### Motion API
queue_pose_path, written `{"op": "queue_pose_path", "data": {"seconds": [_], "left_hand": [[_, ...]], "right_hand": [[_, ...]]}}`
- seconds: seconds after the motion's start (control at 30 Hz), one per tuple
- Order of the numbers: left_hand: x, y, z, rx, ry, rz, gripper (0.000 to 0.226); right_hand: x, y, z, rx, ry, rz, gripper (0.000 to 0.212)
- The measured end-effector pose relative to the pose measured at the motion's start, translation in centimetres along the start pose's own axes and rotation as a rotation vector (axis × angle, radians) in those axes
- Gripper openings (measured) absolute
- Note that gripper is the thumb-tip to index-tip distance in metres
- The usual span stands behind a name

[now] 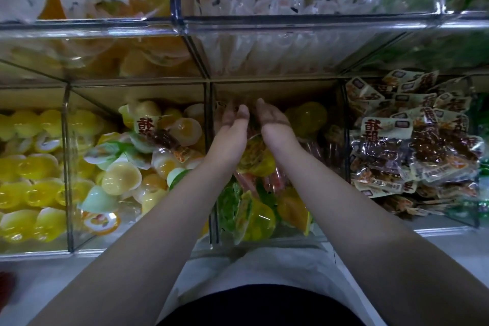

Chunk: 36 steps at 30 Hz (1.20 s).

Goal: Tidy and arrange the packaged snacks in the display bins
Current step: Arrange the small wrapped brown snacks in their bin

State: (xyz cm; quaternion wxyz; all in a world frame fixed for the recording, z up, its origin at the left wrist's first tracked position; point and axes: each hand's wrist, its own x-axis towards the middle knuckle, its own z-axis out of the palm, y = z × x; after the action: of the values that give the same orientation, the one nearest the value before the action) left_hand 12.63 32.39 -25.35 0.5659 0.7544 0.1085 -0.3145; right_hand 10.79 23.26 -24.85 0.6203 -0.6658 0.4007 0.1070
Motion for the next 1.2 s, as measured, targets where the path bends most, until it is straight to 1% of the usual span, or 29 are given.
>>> {"op": "queue_pose_path", "data": {"seconds": [0.07,0.17,0.27,0.43,0.53,0.63,0.77,0.87,0.93,0.97,1.07,1.2], "left_hand": [[0.6,-0.2,0.3,-0.014,0.018,-0.004,0.054],[1.4,-0.4,0.7,-0.063,0.052,-0.088,0.053],[2.0,-1.1,0.9,-0.073,0.054,-0.127,0.057],[2.6,-0.8,0.6,-0.155,0.069,-0.199,0.056],[2.9,-0.8,0.5,-0.183,0.06,-0.277,0.071],[2.9,-0.5,0.2,-0.187,0.028,-0.358,0.065],[2.7,-0.5,0.2,-0.198,0.024,-0.405,0.067],[2.4,-0.4,0.3,-0.124,0.018,-0.349,0.059],[2.1,-0.4,0.3,-0.11,0.002,-0.257,0.046],[1.7,-0.4,0.2,-0.123,-0.014,-0.213,0.039],[0.6,-0.3,-0.5,-0.188,-0.07,-0.107,0.029],[-1.1,1.4,-0.4,-0.21,-0.133,0.067,0.031]], "right_hand": [[0.5,0.0,0.7,-0.102,-0.027,0.026,0.047],[1.0,0.1,1.0,-0.208,-0.085,0.088,0.05],[1.2,0.0,0.6,-0.284,-0.111,0.116,0.05],[0.8,1.2,0.3,-0.137,-0.107,0.118,0.044],[0.8,2.0,0.2,-0.138,-0.074,0.114,0.043],[0.8,2.2,-0.2,-0.14,-0.054,0.152,0.041],[0.7,2.8,-0.6,-0.059,-0.032,0.137,0.032],[0.4,3.8,-1.2,0.055,0.001,0.142,0.023],[0.1,4.2,-1.9,0.172,0.019,0.134,0.012],[-0.2,4.3,-2.3,0.211,0.024,0.126,0.01],[-0.7,4.3,-3.3,0.293,0.036,0.101,0.013],[-1.5,3.5,-4.4,0.448,0.049,0.073,0.017]]}}
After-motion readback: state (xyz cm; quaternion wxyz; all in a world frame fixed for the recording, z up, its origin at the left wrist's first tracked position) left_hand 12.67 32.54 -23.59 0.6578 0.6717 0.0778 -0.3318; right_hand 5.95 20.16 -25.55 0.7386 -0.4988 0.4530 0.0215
